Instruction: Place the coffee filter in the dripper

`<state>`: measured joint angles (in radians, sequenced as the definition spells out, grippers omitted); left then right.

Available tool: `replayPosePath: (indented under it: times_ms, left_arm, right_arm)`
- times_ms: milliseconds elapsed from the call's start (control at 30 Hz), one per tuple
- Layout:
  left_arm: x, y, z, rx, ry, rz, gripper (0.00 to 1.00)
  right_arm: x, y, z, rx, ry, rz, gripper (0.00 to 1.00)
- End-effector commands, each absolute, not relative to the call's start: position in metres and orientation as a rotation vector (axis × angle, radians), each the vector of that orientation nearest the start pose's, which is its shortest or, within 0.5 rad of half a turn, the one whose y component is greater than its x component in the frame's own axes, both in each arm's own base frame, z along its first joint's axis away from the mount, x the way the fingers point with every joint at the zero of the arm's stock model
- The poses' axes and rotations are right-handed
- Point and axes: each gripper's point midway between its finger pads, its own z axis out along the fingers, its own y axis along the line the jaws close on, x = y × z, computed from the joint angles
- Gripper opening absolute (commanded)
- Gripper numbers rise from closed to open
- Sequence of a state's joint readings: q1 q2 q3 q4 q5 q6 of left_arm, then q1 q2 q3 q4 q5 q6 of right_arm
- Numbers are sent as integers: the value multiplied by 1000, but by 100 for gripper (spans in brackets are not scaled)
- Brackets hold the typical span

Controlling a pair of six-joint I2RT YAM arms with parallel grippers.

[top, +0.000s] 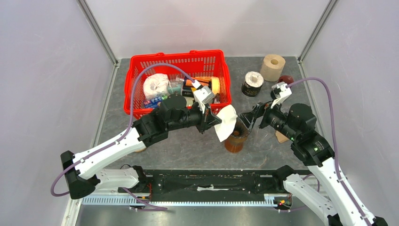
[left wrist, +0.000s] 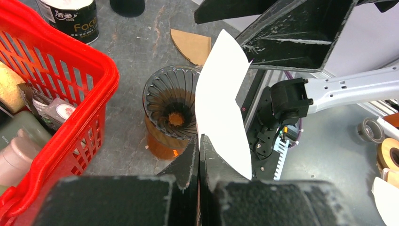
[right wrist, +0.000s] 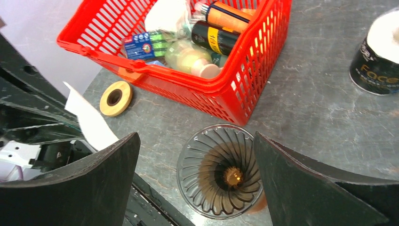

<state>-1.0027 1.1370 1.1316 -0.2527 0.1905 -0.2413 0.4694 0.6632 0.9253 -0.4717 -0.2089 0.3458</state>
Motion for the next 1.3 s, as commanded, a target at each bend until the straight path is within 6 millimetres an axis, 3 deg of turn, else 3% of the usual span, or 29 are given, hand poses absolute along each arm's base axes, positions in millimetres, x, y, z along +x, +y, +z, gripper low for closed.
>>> replayPosePath:
  times_ms: [0, 500, 1267]
  left_arm:
    - [168, -345, 319, 890, 1695, -1030, 2]
    - [170, -343, 320, 869, 1710, -1018, 2]
    - [172, -344, 315, 854, 1741, -1012, 2]
  right_arm:
    - [204, 174, 347, -319, 1682, 853, 97]
    - [198, 185, 347, -375, 1710, 914, 97]
    - [191, 180, 348, -366, 1720, 909, 97]
